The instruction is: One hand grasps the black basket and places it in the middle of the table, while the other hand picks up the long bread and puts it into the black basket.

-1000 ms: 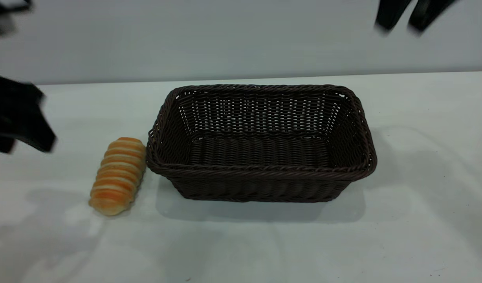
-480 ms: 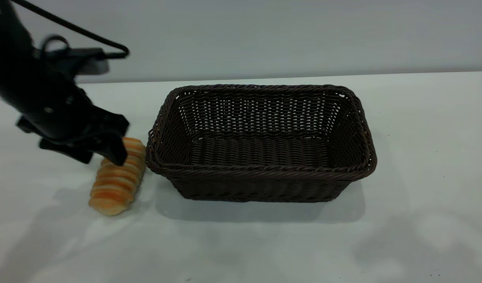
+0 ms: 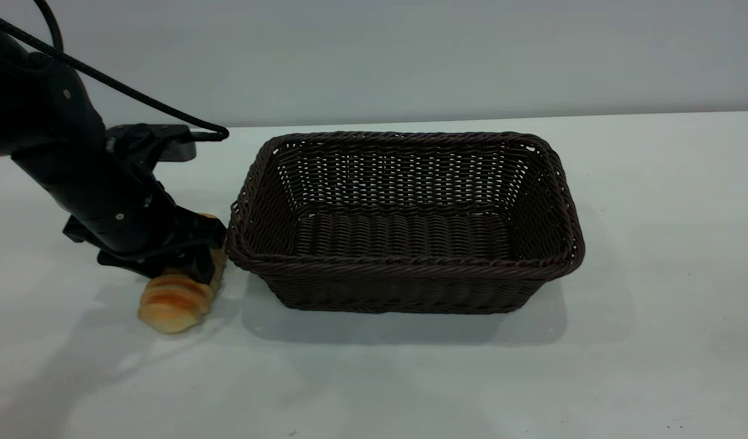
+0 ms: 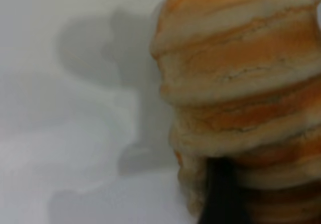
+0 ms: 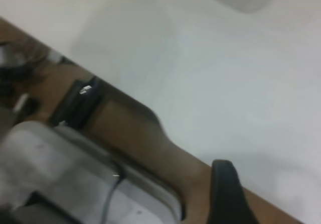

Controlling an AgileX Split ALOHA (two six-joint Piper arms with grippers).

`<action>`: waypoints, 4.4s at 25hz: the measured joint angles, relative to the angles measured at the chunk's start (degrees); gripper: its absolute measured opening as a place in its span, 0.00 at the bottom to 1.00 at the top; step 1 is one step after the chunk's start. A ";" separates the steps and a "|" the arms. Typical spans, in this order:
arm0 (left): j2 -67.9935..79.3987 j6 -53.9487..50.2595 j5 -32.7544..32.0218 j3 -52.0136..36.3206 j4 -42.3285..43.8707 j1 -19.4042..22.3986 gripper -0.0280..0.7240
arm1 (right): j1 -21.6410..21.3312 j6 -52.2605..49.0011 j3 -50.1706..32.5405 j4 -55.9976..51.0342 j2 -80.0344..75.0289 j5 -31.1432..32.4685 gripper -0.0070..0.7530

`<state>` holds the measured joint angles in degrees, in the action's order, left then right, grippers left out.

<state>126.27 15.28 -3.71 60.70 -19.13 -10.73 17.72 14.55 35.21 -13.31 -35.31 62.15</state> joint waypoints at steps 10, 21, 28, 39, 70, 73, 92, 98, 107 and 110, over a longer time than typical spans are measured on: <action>-11.21 0.17 -6.64 -0.41 2.68 0.24 0.16 | 0.00 -8.94 -8.14 8.75 23.00 2.07 0.63; -25.74 -1.29 -1.79 -0.41 2.04 -12.22 0.16 | 0.00 -11.02 -8.14 10.24 26.90 2.33 0.62; -11.48 -1.51 11.50 -0.16 -0.26 -21.22 0.18 | 0.00 -11.06 -8.14 10.25 27.19 2.33 0.60; -16.59 2.37 8.74 0.28 -4.07 -21.88 0.88 | 0.00 -11.15 -8.14 10.36 36.28 2.76 0.59; -93.23 -13.14 -61.72 -28.74 15.76 -21.22 0.81 | 0.00 -11.15 -8.14 10.35 36.38 2.76 0.59; -96.62 -13.19 -60.77 -32.68 16.29 -21.22 0.81 | 0.00 -11.15 -8.14 10.35 36.38 2.76 0.59; -109.55 -13.36 -59.96 -32.83 16.64 -17.60 0.81 | -14.27 -11.15 -8.14 10.05 36.38 2.76 0.59; -113.46 -13.36 -59.96 -32.83 16.58 0.32 0.81 | -14.35 -11.15 -8.14 10.00 36.38 2.76 0.59; -125.94 -13.36 -60.49 -32.85 16.58 11.36 0.81 | -14.35 -11.15 -8.14 10.00 36.44 2.76 0.59; -127.37 -13.36 -60.89 -32.85 16.58 11.48 0.81 | -14.35 -11.15 -8.14 10.00 36.44 2.76 0.59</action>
<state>-1.10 1.93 -64.60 27.85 -2.54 0.75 3.37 3.40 27.07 -3.31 1.13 64.92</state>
